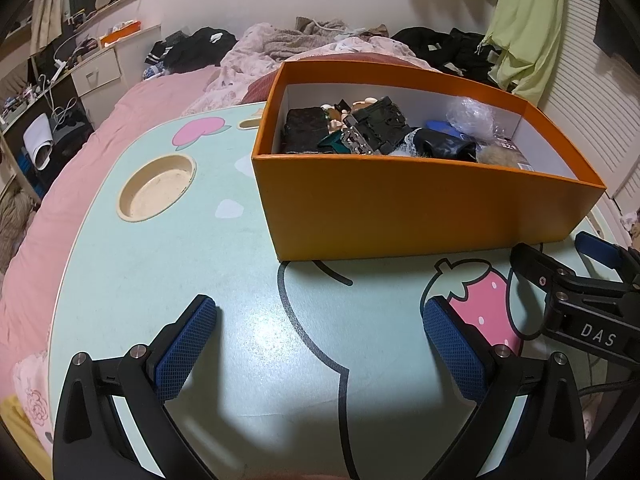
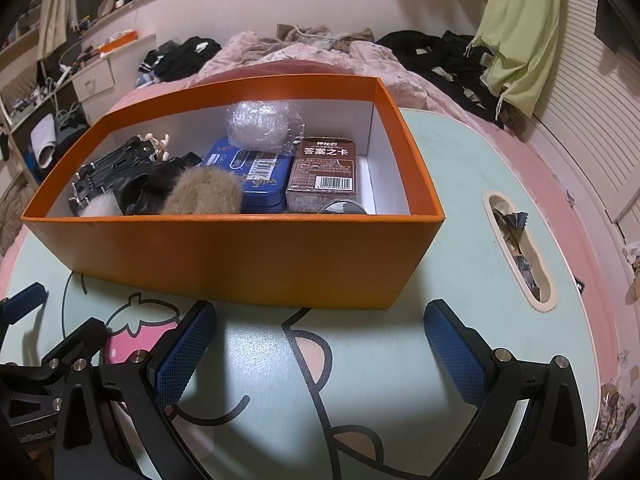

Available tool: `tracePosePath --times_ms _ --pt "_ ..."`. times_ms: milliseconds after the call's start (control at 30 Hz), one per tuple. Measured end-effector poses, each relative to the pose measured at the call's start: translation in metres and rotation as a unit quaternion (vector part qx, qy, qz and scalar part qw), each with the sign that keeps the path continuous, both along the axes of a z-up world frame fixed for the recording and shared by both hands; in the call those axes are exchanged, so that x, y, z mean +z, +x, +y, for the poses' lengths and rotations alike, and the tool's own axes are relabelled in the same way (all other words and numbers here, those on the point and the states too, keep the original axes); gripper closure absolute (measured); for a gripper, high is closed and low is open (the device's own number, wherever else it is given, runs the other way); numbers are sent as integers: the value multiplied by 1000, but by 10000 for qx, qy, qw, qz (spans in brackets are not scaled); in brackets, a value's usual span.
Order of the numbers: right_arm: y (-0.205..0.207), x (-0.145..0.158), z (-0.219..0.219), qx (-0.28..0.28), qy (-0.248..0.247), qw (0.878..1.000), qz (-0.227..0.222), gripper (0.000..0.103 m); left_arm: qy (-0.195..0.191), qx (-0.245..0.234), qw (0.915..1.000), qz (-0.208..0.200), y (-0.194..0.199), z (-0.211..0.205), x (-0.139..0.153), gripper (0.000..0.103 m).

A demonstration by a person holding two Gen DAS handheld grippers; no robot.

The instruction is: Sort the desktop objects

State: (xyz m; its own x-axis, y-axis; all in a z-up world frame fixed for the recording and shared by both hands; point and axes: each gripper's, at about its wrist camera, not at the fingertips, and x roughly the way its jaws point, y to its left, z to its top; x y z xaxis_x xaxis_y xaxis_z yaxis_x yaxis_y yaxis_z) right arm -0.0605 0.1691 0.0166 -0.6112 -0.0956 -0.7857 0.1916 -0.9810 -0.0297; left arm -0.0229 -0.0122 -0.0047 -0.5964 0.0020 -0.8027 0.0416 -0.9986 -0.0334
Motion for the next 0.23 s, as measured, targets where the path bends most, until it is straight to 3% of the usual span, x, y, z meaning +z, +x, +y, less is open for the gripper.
tracePosePath --times_ms 233 --pt "0 0 0 -5 0 10000 -5 0 -3 3 10000 27 2 0 0 0"
